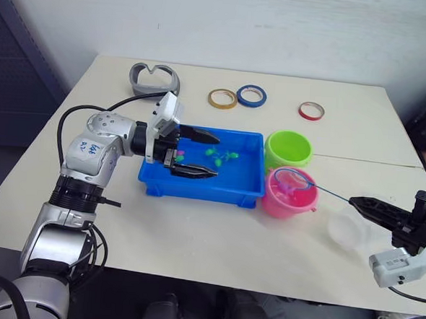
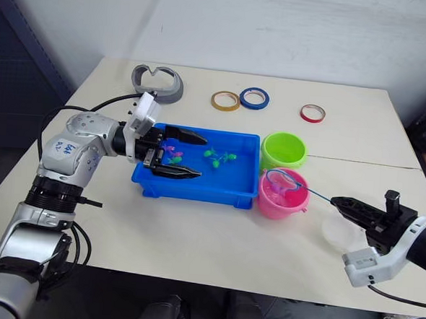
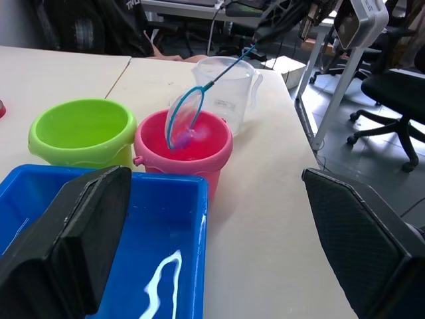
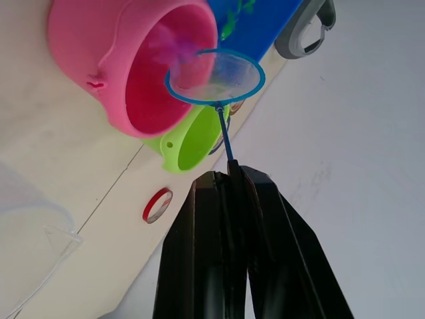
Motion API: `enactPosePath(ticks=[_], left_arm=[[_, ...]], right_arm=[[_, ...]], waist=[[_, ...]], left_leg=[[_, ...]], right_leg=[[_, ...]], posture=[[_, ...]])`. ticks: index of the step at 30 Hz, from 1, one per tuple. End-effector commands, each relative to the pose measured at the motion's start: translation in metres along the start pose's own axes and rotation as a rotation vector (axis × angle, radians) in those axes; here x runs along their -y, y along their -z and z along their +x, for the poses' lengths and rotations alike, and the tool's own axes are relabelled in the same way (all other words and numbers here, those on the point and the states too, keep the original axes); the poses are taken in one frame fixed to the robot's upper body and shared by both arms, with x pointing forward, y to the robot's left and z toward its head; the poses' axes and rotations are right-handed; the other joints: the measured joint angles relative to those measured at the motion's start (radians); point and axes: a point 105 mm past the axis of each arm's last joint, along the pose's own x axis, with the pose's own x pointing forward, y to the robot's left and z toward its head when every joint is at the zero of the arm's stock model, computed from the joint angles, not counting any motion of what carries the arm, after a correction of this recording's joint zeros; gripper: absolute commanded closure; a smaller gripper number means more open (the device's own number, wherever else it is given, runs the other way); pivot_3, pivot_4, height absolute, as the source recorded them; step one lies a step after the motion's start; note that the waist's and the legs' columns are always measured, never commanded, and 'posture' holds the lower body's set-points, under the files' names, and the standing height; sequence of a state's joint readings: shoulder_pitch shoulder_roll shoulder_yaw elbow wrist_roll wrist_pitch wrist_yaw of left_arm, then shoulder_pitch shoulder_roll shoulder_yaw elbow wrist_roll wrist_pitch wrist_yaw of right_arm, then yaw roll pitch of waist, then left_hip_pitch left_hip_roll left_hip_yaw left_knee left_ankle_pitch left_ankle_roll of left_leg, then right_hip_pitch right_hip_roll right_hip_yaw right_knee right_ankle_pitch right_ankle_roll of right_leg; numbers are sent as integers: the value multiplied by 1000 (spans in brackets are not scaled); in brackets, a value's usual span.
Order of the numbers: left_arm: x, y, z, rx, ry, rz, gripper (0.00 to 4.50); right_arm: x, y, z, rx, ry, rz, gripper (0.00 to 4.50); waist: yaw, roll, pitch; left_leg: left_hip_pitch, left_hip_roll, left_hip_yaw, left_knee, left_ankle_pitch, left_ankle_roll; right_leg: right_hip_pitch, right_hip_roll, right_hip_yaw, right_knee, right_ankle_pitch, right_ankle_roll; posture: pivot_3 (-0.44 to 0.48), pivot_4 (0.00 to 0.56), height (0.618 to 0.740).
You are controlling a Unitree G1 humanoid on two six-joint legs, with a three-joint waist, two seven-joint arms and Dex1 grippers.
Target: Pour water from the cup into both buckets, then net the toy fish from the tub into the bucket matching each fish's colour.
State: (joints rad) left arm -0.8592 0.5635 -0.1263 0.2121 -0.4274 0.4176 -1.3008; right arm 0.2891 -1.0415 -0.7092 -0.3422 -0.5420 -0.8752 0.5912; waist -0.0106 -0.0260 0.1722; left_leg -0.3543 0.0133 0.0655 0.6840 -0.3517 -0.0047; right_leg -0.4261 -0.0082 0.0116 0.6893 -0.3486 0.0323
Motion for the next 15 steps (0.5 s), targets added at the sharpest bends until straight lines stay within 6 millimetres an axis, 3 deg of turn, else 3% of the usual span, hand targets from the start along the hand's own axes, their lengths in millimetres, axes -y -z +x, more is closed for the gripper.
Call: enactPosePath(ticks=[1,5,10,15], left_arm=[[-3,-15,-3,18,-16,62,12],[-4,-14,-4,14,-18,62,12],[-6,-4,-14,-23,-52,41,12],[-9,8,-40,-63,-159,2,12]], right_arm=[[11,5,-2,-28,41,-4,4500],[15,9,-1,-47,75,153,4500],[35,2,8,58,157,611,4500],[59,-12,38,230,145,1086,4500]], waist=[[-1,0,0],[-2,0,0],[-11,0,0],[-29,0,0]], left_leg=[[0,0,0,0,0,0],[0,0,0,0,0,0],[1,0,0,0,0,0],[2,1,0,1,1,-1]], right_leg=[[0,0,0,0,0,0],[0,0,0,0,0,0],[0,0,0,1,0,0],[0,-1,0,4,0,0]], posture=[[0,150,740],[0,150,740],[0,150,740],[0,150,740]])
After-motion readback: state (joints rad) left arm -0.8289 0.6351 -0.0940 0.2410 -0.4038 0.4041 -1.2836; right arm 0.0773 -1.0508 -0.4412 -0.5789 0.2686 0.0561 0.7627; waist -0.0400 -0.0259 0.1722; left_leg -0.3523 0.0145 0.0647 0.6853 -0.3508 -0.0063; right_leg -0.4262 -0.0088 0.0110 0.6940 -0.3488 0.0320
